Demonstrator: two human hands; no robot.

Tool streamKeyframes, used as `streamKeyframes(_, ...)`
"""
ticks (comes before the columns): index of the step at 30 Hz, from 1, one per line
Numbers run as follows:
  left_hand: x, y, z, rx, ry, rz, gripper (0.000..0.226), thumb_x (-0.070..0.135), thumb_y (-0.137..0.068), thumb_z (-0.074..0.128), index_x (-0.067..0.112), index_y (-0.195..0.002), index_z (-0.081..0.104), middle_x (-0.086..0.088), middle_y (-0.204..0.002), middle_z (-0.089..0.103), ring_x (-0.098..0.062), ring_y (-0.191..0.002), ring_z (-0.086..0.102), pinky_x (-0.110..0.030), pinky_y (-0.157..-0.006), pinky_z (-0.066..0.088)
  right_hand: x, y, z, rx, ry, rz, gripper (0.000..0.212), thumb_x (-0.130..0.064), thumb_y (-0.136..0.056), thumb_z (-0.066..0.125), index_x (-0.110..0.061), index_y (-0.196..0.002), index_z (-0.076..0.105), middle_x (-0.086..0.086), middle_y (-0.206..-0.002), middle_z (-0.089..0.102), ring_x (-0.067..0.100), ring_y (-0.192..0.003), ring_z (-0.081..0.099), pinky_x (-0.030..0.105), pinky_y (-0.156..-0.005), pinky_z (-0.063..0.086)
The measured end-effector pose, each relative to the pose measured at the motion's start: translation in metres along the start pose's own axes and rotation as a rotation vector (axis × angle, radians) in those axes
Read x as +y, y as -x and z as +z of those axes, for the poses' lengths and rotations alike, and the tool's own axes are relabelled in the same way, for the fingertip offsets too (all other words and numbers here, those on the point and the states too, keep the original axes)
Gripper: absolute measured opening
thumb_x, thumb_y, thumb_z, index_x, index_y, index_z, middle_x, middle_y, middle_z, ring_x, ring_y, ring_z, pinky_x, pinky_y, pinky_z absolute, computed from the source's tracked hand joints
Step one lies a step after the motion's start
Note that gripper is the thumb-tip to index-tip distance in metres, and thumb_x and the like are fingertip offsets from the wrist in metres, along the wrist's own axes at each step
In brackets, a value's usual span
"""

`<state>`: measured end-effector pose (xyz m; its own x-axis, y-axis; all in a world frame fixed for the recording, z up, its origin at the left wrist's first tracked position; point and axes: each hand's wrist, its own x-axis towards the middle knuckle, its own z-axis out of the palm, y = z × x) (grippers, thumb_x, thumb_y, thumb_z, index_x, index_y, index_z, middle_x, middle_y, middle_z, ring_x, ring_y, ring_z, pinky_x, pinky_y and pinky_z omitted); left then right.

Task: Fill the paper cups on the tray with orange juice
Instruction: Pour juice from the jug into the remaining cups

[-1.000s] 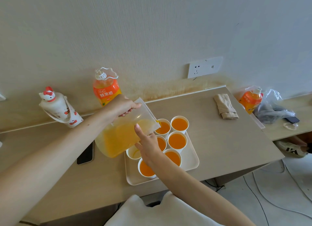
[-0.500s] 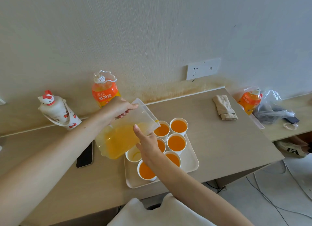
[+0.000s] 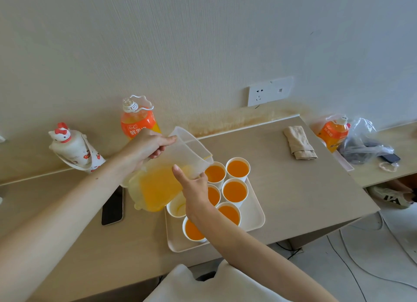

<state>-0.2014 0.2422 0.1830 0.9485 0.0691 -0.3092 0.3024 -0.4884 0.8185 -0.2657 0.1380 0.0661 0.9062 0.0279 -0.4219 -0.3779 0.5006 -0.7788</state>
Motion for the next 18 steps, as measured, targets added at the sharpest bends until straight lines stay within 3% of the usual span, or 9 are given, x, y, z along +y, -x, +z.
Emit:
streamKeyframes(2,-0.001,0.003,-0.004,0.009,0.005,0.016,0.041,0.030,-0.087,0.069,0.012,-0.059,0.046,0.003,-0.045,0.040,-0.008,-0.042,0.036,-0.012,-0.039,0.031,-0.001,0.001,0.003,0.003,0.000,-0.004,0.085,-0.035,-0.068,0.087,-0.019,-0.136,0.038,0.001,-0.122,0.062,0.016,-0.110,0.060,0.036,-0.100,0.050)
streamKeyframes(6,-0.006,0.009,-0.014,0.024,0.027,0.027,0.044,0.028,-0.089,0.067,0.012,-0.056,0.041,0.002,-0.045,0.038,-0.007,-0.039,0.034,-0.013,-0.039,0.030,0.000,0.003,0.010,-0.027,0.026,-0.022,0.073,-0.027,-0.073,0.085,-0.016,-0.131,0.041,0.002,-0.120,0.063,0.012,-0.106,0.062,0.024,-0.087,0.052)
streamKeyframes(11,-0.020,0.014,-0.028,0.044,0.063,0.007,0.043,0.025,-0.088,0.068,0.013,-0.057,0.040,0.006,-0.044,0.037,-0.007,-0.040,0.033,-0.015,-0.044,0.030,0.014,0.003,0.023,-0.097,0.075,-0.010,0.100,-0.048,-0.052,0.089,-0.019,-0.136,0.044,0.001,-0.121,0.066,0.014,-0.111,0.063,0.033,-0.098,0.051)
streamKeyframes(13,-0.026,0.016,-0.033,0.055,0.068,-0.009,0.042,0.025,-0.088,0.068,0.012,-0.058,0.041,0.007,-0.043,0.036,-0.006,-0.038,0.031,-0.013,-0.039,0.028,0.019,0.005,0.026,-0.126,0.093,-0.003,0.099,-0.047,-0.054,0.089,-0.019,-0.137,0.043,0.001,-0.123,0.065,0.014,-0.112,0.063,0.031,-0.097,0.052)
streamKeyframes(16,-0.034,0.020,-0.037,0.072,0.057,-0.047,0.041,0.027,-0.087,0.068,0.011,-0.060,0.043,0.005,-0.046,0.035,-0.006,-0.037,0.029,-0.012,-0.037,0.027,0.025,0.008,0.029,-0.131,0.109,0.005,0.085,-0.037,-0.068,0.088,-0.019,-0.137,0.041,0.000,-0.125,0.063,0.010,-0.112,0.060,0.016,-0.086,0.051)
streamKeyframes(18,-0.039,0.022,-0.039,0.085,0.040,-0.069,0.042,0.028,-0.089,0.068,0.012,-0.059,0.043,0.006,-0.043,0.034,-0.006,-0.037,0.029,-0.011,-0.035,0.026,0.033,0.008,0.033,-0.130,0.118,0.029,0.100,-0.045,-0.060,0.089,-0.018,-0.141,0.036,0.000,-0.129,0.061,0.012,-0.117,0.058,0.027,-0.099,0.049)
